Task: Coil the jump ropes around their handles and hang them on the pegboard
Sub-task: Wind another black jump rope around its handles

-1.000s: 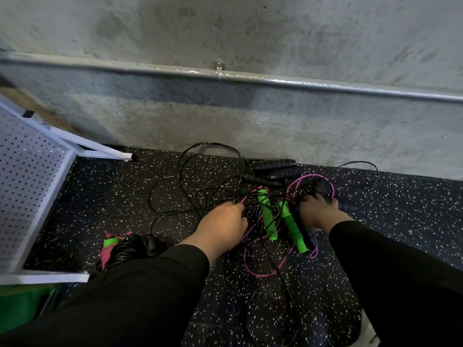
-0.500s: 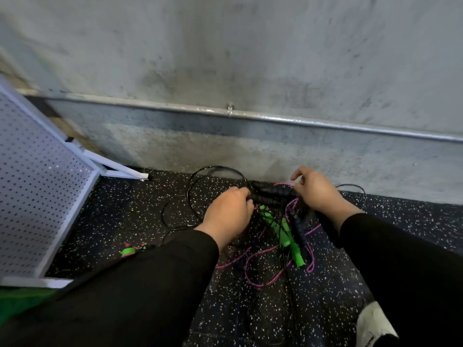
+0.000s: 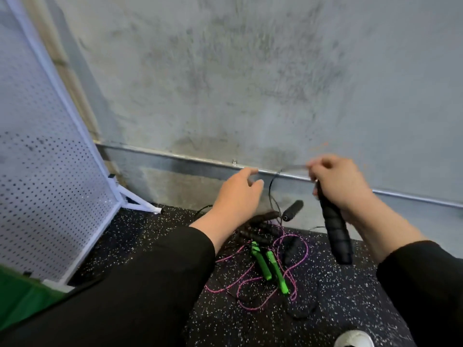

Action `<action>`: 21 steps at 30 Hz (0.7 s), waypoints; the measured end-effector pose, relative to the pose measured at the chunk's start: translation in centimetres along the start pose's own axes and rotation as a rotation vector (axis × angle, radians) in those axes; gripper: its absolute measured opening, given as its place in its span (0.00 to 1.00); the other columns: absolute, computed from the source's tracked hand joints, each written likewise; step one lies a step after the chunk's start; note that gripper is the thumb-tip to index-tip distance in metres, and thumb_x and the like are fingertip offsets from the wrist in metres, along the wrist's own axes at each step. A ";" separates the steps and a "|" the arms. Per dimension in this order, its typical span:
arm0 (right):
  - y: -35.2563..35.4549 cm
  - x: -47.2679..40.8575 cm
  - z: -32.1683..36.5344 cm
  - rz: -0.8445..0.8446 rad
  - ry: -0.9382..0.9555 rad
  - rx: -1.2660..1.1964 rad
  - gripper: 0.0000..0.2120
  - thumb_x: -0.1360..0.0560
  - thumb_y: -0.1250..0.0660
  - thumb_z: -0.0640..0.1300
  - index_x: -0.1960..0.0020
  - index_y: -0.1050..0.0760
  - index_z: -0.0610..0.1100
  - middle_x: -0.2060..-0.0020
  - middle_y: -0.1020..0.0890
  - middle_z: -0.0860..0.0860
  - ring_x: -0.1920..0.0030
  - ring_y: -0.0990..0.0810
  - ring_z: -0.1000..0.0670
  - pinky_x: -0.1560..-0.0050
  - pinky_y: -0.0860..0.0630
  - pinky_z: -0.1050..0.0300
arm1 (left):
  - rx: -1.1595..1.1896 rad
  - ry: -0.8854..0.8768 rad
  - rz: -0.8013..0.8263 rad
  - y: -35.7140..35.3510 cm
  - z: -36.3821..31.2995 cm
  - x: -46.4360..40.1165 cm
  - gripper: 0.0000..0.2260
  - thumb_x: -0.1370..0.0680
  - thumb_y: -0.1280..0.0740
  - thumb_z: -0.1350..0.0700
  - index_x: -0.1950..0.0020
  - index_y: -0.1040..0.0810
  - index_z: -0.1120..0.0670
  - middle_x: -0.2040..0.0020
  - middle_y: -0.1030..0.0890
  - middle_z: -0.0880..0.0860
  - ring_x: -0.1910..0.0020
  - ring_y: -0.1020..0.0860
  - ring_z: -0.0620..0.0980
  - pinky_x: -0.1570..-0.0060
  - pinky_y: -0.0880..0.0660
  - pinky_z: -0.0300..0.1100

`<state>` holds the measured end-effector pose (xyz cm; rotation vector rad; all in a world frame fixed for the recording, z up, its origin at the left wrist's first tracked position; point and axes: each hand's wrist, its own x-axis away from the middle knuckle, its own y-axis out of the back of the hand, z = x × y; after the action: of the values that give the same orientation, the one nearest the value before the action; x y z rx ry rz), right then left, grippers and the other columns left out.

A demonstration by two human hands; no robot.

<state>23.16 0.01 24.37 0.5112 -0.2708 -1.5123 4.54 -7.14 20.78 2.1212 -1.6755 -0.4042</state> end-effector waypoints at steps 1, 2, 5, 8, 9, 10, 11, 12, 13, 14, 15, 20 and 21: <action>0.6 1.1 0.2 0.047 -0.036 -0.027 0.11 0.23 0.38 0.35 0.57 0.21 0.47 0.68 0.24 0.46 0.77 0.26 0.51 0.73 0.28 0.58 | 0.023 -0.001 0.011 0.1 -0.5 0.8 0.17 0.15 0.39 0.52 0.26 0.29 0.49 0.54 0.23 0.46 0.62 0.23 0.47 0.62 0.26 0.42; 1.2 2.3 0.5 0.047 -0.044 -0.073 0.12 0.23 0.38 0.33 0.57 0.21 0.47 0.67 0.23 0.46 0.77 0.27 0.51 0.71 0.28 0.57 | 0.024 0.000 0.039 0.1 -0.8 1.6 0.19 0.15 0.39 0.52 0.24 0.30 0.49 0.51 0.22 0.46 0.61 0.22 0.48 0.62 0.25 0.41; 2.7 5.0 2.4 0.093 0.028 -0.271 0.11 0.22 0.37 0.33 0.51 0.21 0.46 0.65 0.20 0.49 0.75 0.27 0.50 0.73 0.28 0.60 | -0.045 -0.027 0.169 -0.4 -1.1 2.5 0.25 0.15 0.39 0.50 0.19 0.40 0.46 0.33 0.25 0.47 0.46 0.19 0.55 0.50 0.26 0.43; 2.4 6.7 3.7 0.238 0.094 -0.368 0.10 0.20 0.38 0.33 0.49 0.21 0.45 0.63 0.18 0.48 0.74 0.28 0.50 0.73 0.29 0.60 | -0.056 -0.085 0.246 -1.1 -1.2 2.5 0.29 0.16 0.38 0.49 0.17 0.46 0.43 0.24 0.30 0.44 0.34 0.24 0.53 0.40 0.30 0.43; 2.2 7.0 3.8 0.260 0.127 -0.375 0.10 0.19 0.38 0.33 0.50 0.21 0.45 0.63 0.18 0.47 0.74 0.28 0.49 0.72 0.28 0.59 | -0.046 -0.107 0.273 -1.5 -1.0 2.5 0.29 0.16 0.37 0.49 0.18 0.45 0.42 0.25 0.29 0.44 0.37 0.21 0.51 0.40 0.28 0.44; 2.0 7.2 3.7 0.276 0.154 -0.385 0.10 0.19 0.38 0.33 0.50 0.21 0.45 0.62 0.18 0.47 0.73 0.28 0.49 0.71 0.28 0.59 | -0.039 -0.118 0.310 -2.0 -0.9 2.5 0.27 0.16 0.36 0.49 0.19 0.41 0.42 0.29 0.25 0.44 0.45 0.18 0.47 0.44 0.25 0.43; 2.0 7.2 3.8 0.278 0.170 -0.403 0.10 0.19 0.38 0.33 0.49 0.21 0.45 0.62 0.18 0.47 0.73 0.28 0.49 0.70 0.28 0.59 | -0.034 -0.115 0.357 -2.5 -0.8 2.4 0.23 0.17 0.35 0.50 0.22 0.35 0.44 0.36 0.21 0.44 0.55 0.18 0.42 0.51 0.24 0.41; 2.2 7.0 3.9 0.265 0.182 -0.434 0.10 0.19 0.39 0.33 0.49 0.21 0.45 0.62 0.18 0.48 0.72 0.28 0.49 0.70 0.29 0.59 | -0.037 -0.104 0.403 -3.0 -0.7 2.2 0.17 0.17 0.35 0.50 0.28 0.28 0.46 0.44 0.17 0.45 0.64 0.20 0.41 0.58 0.23 0.41; 2.5 6.7 4.0 0.233 0.195 -0.476 0.11 0.18 0.39 0.33 0.49 0.22 0.46 0.62 0.18 0.48 0.72 0.28 0.49 0.69 0.29 0.58 | -0.047 -0.091 0.427 -3.5 -0.5 1.9 0.10 0.16 0.36 0.51 0.35 0.23 0.49 0.50 0.16 0.46 0.67 0.22 0.42 0.61 0.23 0.42; 3.0 6.3 4.2 0.177 0.210 -0.528 0.11 0.18 0.39 0.34 0.49 0.22 0.47 0.62 0.18 0.49 0.72 0.28 0.48 0.68 0.30 0.57 | -0.068 -0.069 0.428 -3.8 -0.4 1.6 0.08 0.16 0.36 0.51 0.43 0.20 0.52 0.52 0.15 0.48 0.67 0.22 0.44 0.61 0.24 0.44; 3.6 5.8 4.3 0.106 0.227 -0.588 0.11 0.18 0.40 0.34 0.50 0.23 0.47 0.62 0.18 0.50 0.72 0.28 0.49 0.68 0.30 0.57 | -0.109 -0.043 0.413 -3.9 -0.3 1.3 0.09 0.16 0.37 0.51 0.49 0.20 0.54 0.53 0.15 0.50 0.66 0.21 0.47 0.60 0.23 0.46; 6.9 3.2 2.8 -0.040 0.141 -0.668 0.09 0.18 0.40 0.35 0.43 0.25 0.47 0.63 0.19 0.50 0.73 0.28 0.50 0.68 0.27 0.57 | -0.293 0.015 0.217 -2.8 -0.6 -0.2 0.15 0.14 0.42 0.49 0.51 0.21 0.56 0.59 0.18 0.53 0.62 0.21 0.52 0.63 0.28 0.42; 7.0 2.9 2.0 -0.014 0.079 -0.580 0.09 0.19 0.38 0.36 0.41 0.24 0.46 0.64 0.19 0.50 0.74 0.28 0.50 0.70 0.27 0.58 | -0.203 0.019 0.165 -2.6 -1.1 -0.5 0.15 0.14 0.42 0.51 0.52 0.21 0.55 0.59 0.17 0.53 0.63 0.20 0.51 0.64 0.27 0.40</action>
<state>28.53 -3.33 29.10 0.1074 0.2338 -1.4951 7.15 -5.98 20.45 1.8223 -1.7060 -0.4804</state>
